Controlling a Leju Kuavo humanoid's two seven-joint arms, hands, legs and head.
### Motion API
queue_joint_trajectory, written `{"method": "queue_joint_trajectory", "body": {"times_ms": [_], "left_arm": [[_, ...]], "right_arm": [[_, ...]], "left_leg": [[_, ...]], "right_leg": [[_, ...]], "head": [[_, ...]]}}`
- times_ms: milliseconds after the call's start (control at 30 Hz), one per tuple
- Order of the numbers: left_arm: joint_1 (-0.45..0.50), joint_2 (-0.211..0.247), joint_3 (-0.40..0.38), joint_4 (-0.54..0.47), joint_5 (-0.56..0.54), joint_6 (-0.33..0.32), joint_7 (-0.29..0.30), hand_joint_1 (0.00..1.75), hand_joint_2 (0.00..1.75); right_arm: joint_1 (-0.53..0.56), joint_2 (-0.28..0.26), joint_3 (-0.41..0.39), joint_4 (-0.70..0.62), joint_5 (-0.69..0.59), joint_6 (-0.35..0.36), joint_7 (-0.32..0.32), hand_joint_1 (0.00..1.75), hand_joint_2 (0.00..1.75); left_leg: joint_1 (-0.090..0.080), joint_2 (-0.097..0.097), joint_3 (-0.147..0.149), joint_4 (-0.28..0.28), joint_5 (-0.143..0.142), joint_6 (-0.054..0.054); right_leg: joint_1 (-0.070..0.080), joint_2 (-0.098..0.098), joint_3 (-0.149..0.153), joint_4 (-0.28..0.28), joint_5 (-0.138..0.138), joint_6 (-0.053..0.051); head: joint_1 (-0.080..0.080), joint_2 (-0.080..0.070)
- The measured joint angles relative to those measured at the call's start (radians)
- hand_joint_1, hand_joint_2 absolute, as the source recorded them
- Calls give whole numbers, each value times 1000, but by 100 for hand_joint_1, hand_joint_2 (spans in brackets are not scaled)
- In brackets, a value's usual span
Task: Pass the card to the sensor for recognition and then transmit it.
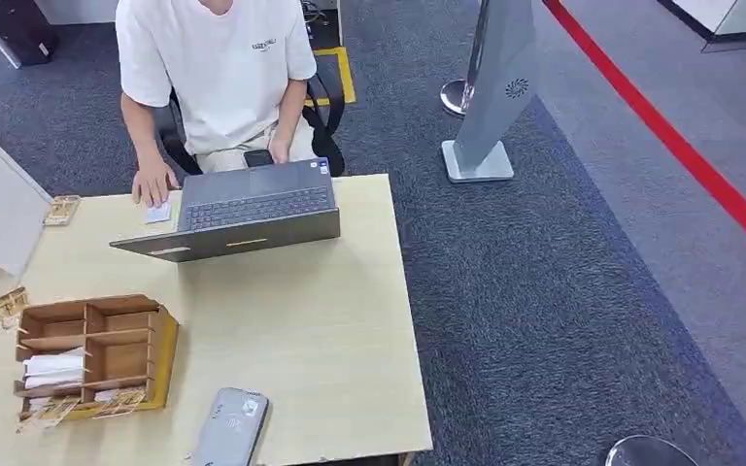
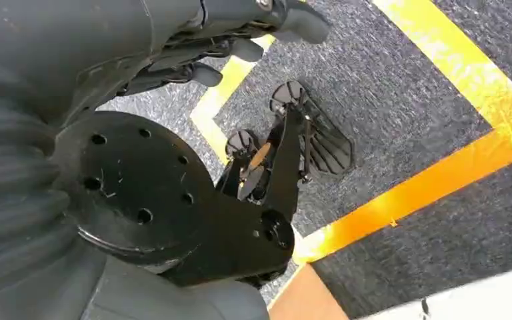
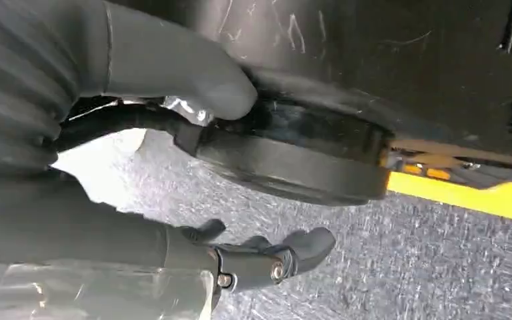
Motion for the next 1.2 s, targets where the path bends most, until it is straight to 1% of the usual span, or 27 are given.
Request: {"method": "queue_joint_trajectory", "body": {"times_ms": [133,233,300,367,533,600,667,700,733,800,867,967,1000,1067,1100,1133,1200], "left_arm": [[-5,0,28,5,22,41,-71,0,175],[-8,0,44,5,57,50,-158,0,175],[-10,1,55,5,87,27,-233,0,175],[-12,2,61,-1,124,-11,-311,0,175],[-12,2,64,-37,166,-83,-448,0,175],[-9,2,64,-59,187,-135,-505,0,175],[-6,2,64,-87,226,-187,-522,0,175],[-5,1,64,-107,255,-220,-523,0,175],[-5,1,64,-127,281,-240,-523,0,175],[-4,1,63,-171,305,-254,-523,0,175],[0,1,58,-210,315,-257,-527,0,175],[7,2,50,-254,327,-264,-530,0,175],[12,2,40,-286,342,-264,-530,0,175],[41,-3,-15,-358,432,-222,-531,0,175],[66,-2,-69,-401,520,-167,-531,0,175],[106,-2,-135,-465,626,-97,-531,0,175],[196,-2,-317,-604,792,49,-531,0,175]], "right_arm": [[0,0,0,-2,3,-5,3,0,175],[-1,0,0,-2,4,-12,-2,0,175],[-1,0,0,4,4,-15,-13,0,175],[-2,1,1,13,2,-23,-27,0,175],[-8,2,3,32,-15,-46,-58,0,175],[-10,2,6,41,-41,-69,-71,0,175],[-13,2,13,48,-45,-84,-66,0,175],[-14,2,17,52,-34,-84,-63,0,175],[-16,2,16,53,-19,-75,-62,0,175],[-19,2,7,53,3,-53,-60,0,175],[-20,2,2,53,7,-46,-60,0,175],[-20,2,0,54,0,-50,-60,0,175],[-20,2,0,55,-17,-58,-62,0,175],[-20,2,5,60,-50,-87,-63,0,175],[-20,2,8,62,-65,-102,-64,0,175],[-20,2,13,63,-79,-114,-65,0,175],[-20,2,20,67,-98,-132,-68,0,175]], "left_leg": [[-1,0,0,0,0,0],[-1,0,0,0,0,0],[-1,0,0,0,0,0],[-1,0,-1,0,0,0],[-1,0,-1,0,0,0],[-1,0,-1,0,0,0],[-1,0,-1,0,0,0],[0,0,-1,0,0,0],[0,0,-1,0,0,0],[0,0,-1,0,0,0],[0,0,-1,0,0,0],[0,0,-1,0,0,0],[0,0,-1,0,0,0],[0,0,-1,0,0,0],[0,0,-1,-1,0,-1],[1,0,0,-1,-1,-1],[2,0,-1,0,-1,-2]], "right_leg": [[0,0,0,0,0,0],[0,0,0,0,0,0],[0,0,0,0,0,0],[0,0,1,0,0,0],[0,0,1,0,0,0],[0,0,0,0,0,0],[0,0,0,0,0,0],[0,0,0,0,0,0],[0,0,0,0,0,0],[0,0,0,0,0,0],[0,0,0,0,0,0],[1,0,0,0,0,0],[1,0,0,0,0,0],[1,0,1,0,0,0],[1,0,1,1,0,0],[1,1,1,1,0,-1],[2,1,0,1,-1,-1]], "head": [[-1,0],[-1,0],[-1,0],[-1,0],[-1,0],[-1,0],[-1,0],[0,0],[0,0],[-1,0],[0,0],[-1,0],[0,0],[0,0],[-1,0],[-1,0],[-1,0]]}}
